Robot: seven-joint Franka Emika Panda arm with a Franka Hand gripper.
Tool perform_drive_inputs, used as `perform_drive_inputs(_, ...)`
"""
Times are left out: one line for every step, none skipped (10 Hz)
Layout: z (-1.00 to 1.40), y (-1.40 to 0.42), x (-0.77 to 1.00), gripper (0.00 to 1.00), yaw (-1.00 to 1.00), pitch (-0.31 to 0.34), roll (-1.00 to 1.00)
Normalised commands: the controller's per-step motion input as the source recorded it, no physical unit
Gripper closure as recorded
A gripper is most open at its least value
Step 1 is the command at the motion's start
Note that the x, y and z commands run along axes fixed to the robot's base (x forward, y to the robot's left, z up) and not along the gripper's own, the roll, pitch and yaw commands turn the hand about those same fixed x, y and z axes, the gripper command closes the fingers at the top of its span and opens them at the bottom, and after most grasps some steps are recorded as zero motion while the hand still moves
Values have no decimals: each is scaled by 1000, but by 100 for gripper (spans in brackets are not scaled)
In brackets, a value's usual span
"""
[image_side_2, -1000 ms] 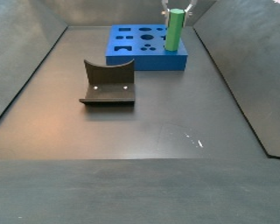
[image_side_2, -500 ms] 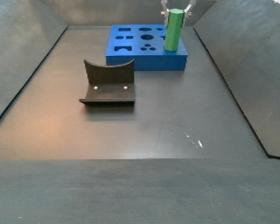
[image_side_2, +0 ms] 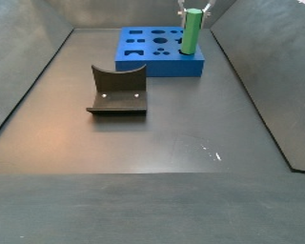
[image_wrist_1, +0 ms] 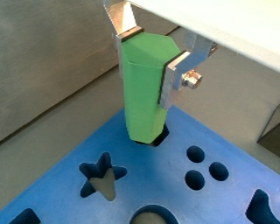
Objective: Insert the hexagon object.
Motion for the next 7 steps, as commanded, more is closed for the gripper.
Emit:
perform_drive_inputs(-371, 0, 6, 100, 54, -54, 0)
perform_drive_inputs(-366, 0, 143, 100, 17, 0, 0)
perform_drive_inputs(-383, 14, 254, 100, 9, 0, 14)
perform_drive_inputs(-437, 14, 294, 100, 0, -19, 4)
perform_drive_inputs(-469, 0, 243, 100, 0, -69, 16)
perform_drive_inputs(-491, 20, 154, 100, 0, -84, 53)
perform_drive_inputs(-494, 69, 0, 100, 9, -46, 167)
